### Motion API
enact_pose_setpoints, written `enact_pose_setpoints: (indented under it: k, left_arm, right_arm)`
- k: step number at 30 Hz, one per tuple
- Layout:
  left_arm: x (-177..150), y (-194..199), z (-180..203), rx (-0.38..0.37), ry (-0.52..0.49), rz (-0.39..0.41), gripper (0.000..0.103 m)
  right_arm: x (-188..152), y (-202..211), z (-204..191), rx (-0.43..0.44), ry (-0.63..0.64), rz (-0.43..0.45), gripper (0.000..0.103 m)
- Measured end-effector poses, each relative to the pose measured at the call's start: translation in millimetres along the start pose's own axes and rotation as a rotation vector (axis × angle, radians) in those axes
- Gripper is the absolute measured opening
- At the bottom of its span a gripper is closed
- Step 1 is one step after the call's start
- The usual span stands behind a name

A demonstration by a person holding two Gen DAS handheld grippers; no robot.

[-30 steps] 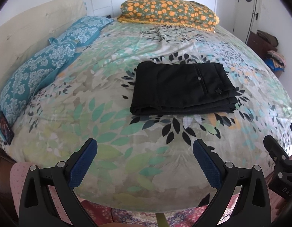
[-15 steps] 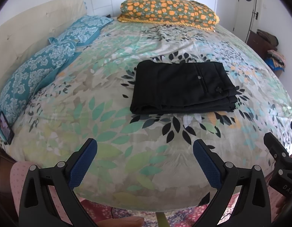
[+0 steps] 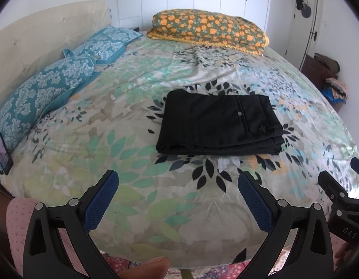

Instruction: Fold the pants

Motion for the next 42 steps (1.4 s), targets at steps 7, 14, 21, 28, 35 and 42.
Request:
enact_pose_setpoints:
  k: [7, 14, 21, 28, 35, 42]
  left_arm:
    - [7.9, 11.7, 5.2, 0.041, -0.055, 0.014, 0.103]
    - [5.0, 9.0, 0.0, -0.008, -0.014, -0.027, 0.102]
    - [-3.4, -1.1, 4.8, -0.006, -0.019, -0.082, 0.102]
    - [-6.4, -2.1, 12.1, -0.016, -0.059, -0.091, 0.102]
    - [-7.1, -2.7, 14.0, -0.006, -0.075, -0.090, 0.102]
    - [-7.1, -3.8, 13.3, -0.014, -0.074, -0.087, 0.102]
  right_arm:
    - [2.8, 3.0, -16.6, 0.041, 0.025, -0.011, 0.103]
    - [6.9, 5.6, -12.9, 0.004, -0.014, -0.001, 0.103]
    - [4.5, 0.5, -10.7, -0.013, -0.021, -0.018, 0.103]
    - [6.4, 2.6, -12.1, -0.021, -0.012, -0.009, 0.103]
    - [6.4, 2.7, -13.3, -0.020, -0.011, -0.011, 0.103]
    - [5.6, 1.0, -14.3, -0.018, -0.005, -0.018, 0.103]
Point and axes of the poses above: each gripper's, at about its wrist camera, not at the fingertips, and y roughly against the way its jaws point, z to its right, x to its top, the point moved 1 cm from there along -y, roughly the way its jaws point
